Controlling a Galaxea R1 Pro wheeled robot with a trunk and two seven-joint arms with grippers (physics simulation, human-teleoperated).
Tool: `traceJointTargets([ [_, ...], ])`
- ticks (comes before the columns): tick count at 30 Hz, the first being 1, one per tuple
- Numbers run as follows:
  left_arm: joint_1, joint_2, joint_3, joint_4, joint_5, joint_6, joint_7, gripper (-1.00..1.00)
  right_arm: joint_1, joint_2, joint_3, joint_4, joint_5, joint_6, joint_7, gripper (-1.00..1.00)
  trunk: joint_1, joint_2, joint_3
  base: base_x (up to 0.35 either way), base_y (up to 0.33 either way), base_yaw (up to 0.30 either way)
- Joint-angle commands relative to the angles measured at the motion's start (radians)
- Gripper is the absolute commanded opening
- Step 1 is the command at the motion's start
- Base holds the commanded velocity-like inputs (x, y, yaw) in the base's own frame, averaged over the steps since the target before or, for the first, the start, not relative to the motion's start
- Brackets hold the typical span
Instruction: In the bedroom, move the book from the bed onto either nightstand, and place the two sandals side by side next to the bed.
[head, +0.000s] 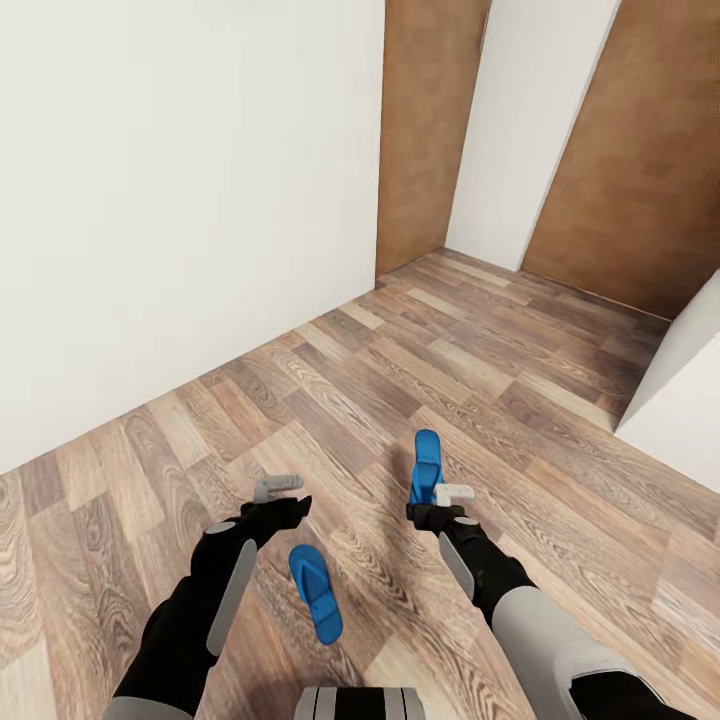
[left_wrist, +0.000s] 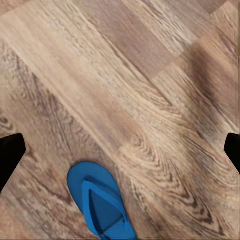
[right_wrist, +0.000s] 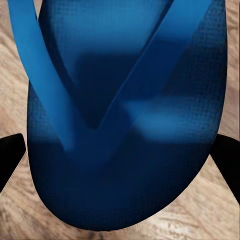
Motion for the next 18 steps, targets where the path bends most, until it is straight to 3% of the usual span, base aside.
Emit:
traceJointTargets([
  [1,0.000,0.000,-0.001,-0.002,0.010,0.004,0.008,1.00,0.000,-0.001,0.008,-0.002,-0.011,0.005,-0.008,-1.00,-0.001,0.000,0.003,0.000,0.000,0.000],
  [8,0.000,0.000,0.000,-0.006,0.012,0.004,0.007,1.00,0.000,-0.002,0.008,-0.002,-0.011,0.004,-0.007,-1.00,-0.002,0.001,0.015,0.000,0.000,-0.017],
  [14,0.000,0.002,-0.010,-0.005,0.010,0.003,0.004,1.00,0.000,-0.002,0.008,-0.002,-0.011,0.004,-0.007,-1.00,-0.002,0.001,0.015,-0.012,-0.017,-0.229],
  [18,0.000,0.002,-0.011,-0.004,0.009,0.003,0.006,1.00,0.000,-0.002,0.008,-0.002,-0.011,0.004,-0.006,-1.00,-0.002,0.001,0.015,-0.116,-0.201,-0.277],
])
